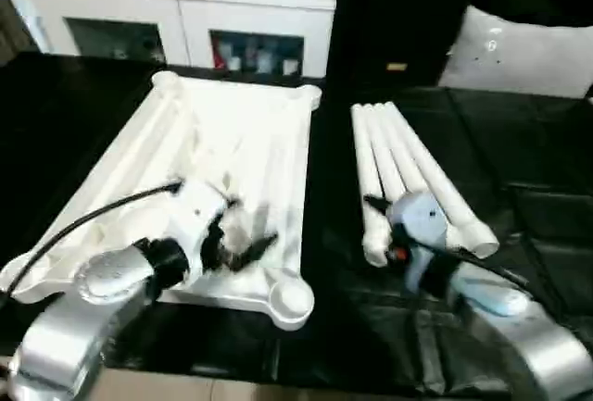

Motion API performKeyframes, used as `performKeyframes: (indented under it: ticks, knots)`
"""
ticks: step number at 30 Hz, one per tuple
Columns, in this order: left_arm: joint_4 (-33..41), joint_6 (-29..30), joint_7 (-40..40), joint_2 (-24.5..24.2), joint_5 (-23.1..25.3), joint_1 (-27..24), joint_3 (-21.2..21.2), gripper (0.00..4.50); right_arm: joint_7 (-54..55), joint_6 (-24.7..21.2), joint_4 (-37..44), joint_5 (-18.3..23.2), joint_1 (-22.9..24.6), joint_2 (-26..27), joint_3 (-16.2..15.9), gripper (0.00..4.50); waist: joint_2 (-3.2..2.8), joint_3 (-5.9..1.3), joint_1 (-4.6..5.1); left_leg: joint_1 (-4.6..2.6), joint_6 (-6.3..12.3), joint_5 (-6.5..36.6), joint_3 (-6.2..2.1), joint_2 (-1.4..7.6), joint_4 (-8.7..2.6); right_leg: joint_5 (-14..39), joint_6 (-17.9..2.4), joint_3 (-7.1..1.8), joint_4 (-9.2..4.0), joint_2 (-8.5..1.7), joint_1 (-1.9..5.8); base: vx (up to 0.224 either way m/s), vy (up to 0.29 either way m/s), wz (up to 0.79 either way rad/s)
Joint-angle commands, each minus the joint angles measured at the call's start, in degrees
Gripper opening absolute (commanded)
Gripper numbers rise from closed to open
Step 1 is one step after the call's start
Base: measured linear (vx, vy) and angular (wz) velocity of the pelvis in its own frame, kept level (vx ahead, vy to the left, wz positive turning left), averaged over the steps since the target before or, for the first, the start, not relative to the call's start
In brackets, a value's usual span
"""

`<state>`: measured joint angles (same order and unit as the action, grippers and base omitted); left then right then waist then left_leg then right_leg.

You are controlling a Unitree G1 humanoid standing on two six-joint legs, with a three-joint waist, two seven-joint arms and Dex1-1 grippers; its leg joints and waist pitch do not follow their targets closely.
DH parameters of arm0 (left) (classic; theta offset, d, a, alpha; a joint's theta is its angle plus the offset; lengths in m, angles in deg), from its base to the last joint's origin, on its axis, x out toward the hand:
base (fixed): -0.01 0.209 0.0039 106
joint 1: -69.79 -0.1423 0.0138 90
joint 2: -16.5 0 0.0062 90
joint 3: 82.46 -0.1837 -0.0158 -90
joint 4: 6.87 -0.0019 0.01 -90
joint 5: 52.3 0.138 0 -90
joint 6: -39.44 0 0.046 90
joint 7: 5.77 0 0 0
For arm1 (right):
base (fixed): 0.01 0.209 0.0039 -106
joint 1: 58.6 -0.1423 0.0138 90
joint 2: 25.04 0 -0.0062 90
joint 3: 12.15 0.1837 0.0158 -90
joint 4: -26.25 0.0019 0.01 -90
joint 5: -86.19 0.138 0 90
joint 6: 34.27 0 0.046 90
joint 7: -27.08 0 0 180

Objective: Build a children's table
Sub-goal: Move to table, then move table base

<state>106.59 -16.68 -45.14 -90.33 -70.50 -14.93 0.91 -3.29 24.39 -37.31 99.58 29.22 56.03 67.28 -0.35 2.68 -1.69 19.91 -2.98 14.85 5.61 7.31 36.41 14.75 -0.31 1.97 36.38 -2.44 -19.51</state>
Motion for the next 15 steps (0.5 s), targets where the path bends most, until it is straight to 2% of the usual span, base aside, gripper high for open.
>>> performKeyframes:
  ticks: [1,2,3,4,6,7,8,9,11,13,14,15]
  knots:
    - [-1.08,-1.73,-2.78,-0.66,-0.13,0.65,-1.14,3.71,-1.44,0.2,0.6,0.44,-0.55,-0.49,0.7,4.5,-0.5,-1.58,0.38,-0.28,-1.28,10.58,-0.87,4.45,-5.88,6.08,-11.74,-3.19,-4.56,-5.31,2.05,-0.072,-0.016,0.01]
    - [-2.98,-4.44,-7.48,-2.96,0.33,1.01,-2.7,3.65,-4.05,0.9,0.31,0.27,-0.9,-2.35,-0.09,4.5,-0.12,-1.35,0.37,-0.25,-0.01,11.75,-0.39,4.75,-5.94,13.08,-11.3,-3.5,-5.49,-5.77,1.74,-0.064,-0.027,0.01]
    - [-4.17,-5.04,-10.44,-4.3,0.16,1.44,-3.51,3.6,-5.82,1.35,0.23,0.18,-1.05,-3.86,-0.73,4.5,-0.25,-1.34,0.24,-0.28,0.09,11.82,-0.25,4.82,-5.99,14.65,-10.81,-3.59,-5.53,-5.82,1.69,0.0,0.0,0.0]
    - [-4.94,-5.27,-12.33,-5.13,0.0,1.76,-4.0,3.5,-6.95,1.59,0.18,0.15,-1.17,-4.87,-1.16,4.5,-0.05,-1.3,0.23,-0.48,0.24,11.66,0.11,4.94,-6.07,16.39,-10.15,-3.68,-5.69,-5.77,1.39,0.0,0.0,0.0]
    - [-6.38,-5.67,-16.07,-6.59,-0.33,2.64,-4.81,3.29,-8.62,0.87,0.34,1.16,-1.11,-6.12,-1.48,4.5,-0.23,-1.44,0.15,-0.65,0.29,10.96,0.33,5.02,-6.17,16.52,-10.03,-3.65,-5.6,-5.74,1.2,0.0,0.0,0.0]
    - [-7.16,-5.84,-17.54,-7.19,-0.21,3.15,-5.34,3.29,-9.35,0.79,0.4,1.28,-1.05,-6.84,-1.7,4.5,-0.08,-1.55,0.11,-0.59,0.57,9.83,0.41,5.12,-6.18,15.01,-10.42,-3.64,-5.53,-5.73,1.15,0.0,0.0,0.0]
    - [-8.83,-6.71,-19.63,-8.29,0.49,4.16,-6.47,3.06,-10.5,0.82,0.51,1.55,-0.91,-7.72,-1.98,4.5,-0.2,-1.71,0.07,-0.6,0.7,8.82,0.58,5.23,-6.15,12.23,-11.19,-3.56,-5.28,-5.63,1.08,0.0,0.0,0.0]
    - [-9.87,-7.48,-20.99,-9.06,0.97,4.82,-7.22,2.99,-11.26,0.75,0.65,1.82,-0.79,-8.15,-2.05,4.5,0.08,-1.68,0.1,-0.41,0.9,8.24,0.58,5.23,-6.2,11.25,-11.28,-3.52,-5.25,-5.58,1.23,0.0,0.0,0.0]
    - [-11.77,-9.07,-23.48,-10.31,2.09,5.95,-8.66,2.93,-12.36,1.31,0.76,1.13,-0.36,-9.1,-3.04,4.5,0.01,-1.91,-0.05,-0.44,1.47,6.29,0.68,5.22,-6.05,8.1,-11.62,-3.42,-4.95,-5.5,1.18,0.0,0.0,0.0]
    - [-12.62,-9.82,-24.23,-10.85,2.94,6.48,-9.31,2.63,-12.51,1.62,0.75,0.78,-0.13,-9.23,-3.38,4.5,-0.03,-2.19,0.04,-0.27,1.81,3.77,0.75,5.23,-5.83,3.42,-12.32,-3.32,-4.41,-5.47,1.39,0.0,0.0,0.0]
    - [-14.34,-11.0,-26.09,-11.68,3.82,7.53,-10.27,2.55,-12.87,1.77,0.58,0.4,0.06,-9.49,-3.97,4.5,0.01,-2.53,0.0,-0.1,2.53,0.83,0.8,5.2,-5.57,-1.69,-13.07,-3.18,-3.92,-5.44,1.46,0.0,0.0,0.0]
    - [-15.01,-11.35,-27.23,-12.08,4.12,7.99,-10.68,2.5,-13.18,1.66,0.63,0.41,0.19,-9.61,-4.21,4.5,-0.02,-2.53,-0.04,-0.08,2.86,0.33,0.83,5.21,-5.56,-2.54,-13.25,-3.16,-3.91,-5.46,1.42,0.0,0.0,0.0]
